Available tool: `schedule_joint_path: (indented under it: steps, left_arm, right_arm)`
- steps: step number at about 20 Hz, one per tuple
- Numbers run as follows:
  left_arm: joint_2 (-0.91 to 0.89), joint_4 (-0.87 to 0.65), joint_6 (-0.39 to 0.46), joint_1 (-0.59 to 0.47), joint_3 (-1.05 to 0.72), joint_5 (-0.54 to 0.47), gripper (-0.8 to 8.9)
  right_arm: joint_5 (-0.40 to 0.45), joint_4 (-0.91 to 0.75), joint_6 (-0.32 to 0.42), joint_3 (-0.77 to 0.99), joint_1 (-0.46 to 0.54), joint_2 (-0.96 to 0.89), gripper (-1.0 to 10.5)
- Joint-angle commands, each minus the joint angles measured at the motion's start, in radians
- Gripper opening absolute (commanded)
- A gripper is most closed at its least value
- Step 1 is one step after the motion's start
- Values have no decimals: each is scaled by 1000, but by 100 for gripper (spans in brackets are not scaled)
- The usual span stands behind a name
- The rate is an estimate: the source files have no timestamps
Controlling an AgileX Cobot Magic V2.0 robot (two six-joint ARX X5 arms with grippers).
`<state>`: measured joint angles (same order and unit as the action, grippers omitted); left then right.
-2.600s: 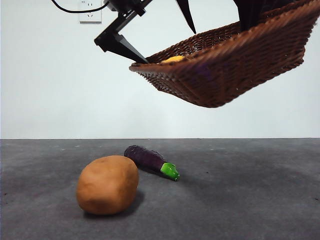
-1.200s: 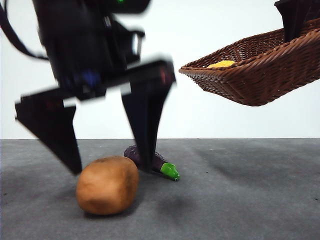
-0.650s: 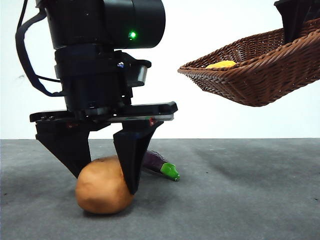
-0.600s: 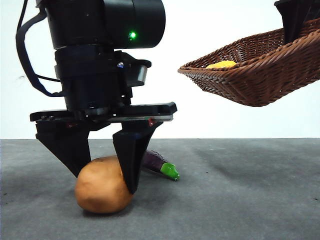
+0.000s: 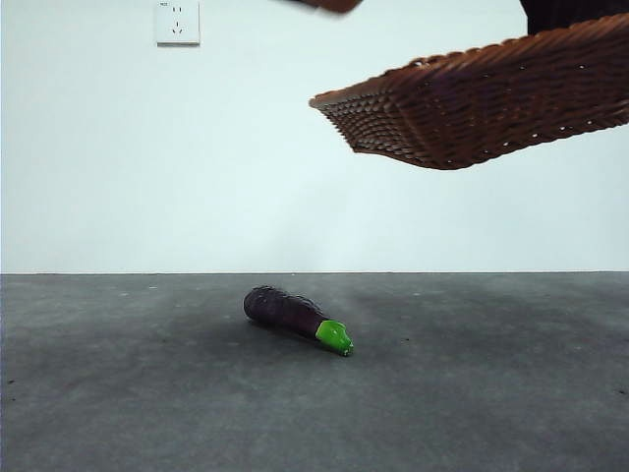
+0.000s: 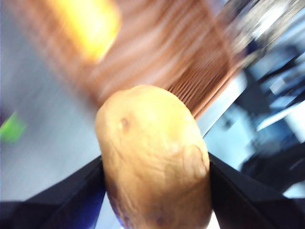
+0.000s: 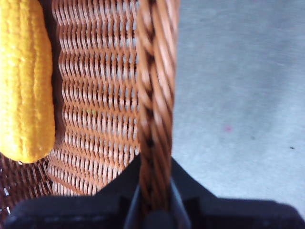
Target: Help me put the vegetables on the table into the basket
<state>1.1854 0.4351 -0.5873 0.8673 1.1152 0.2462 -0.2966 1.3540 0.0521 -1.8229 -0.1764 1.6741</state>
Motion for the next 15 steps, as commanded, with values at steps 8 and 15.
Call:
schedule_joint_path:
  steps: [8,15]
  left_arm:
    - [159,-15,3,1,102,-2,-8]
    - [225,32,37,23,103,-8,468]
  right_arm:
    - [111,3,-91,6,-200,-3,-11]
    - [119,-19,-132,6,-267,-3,-11]
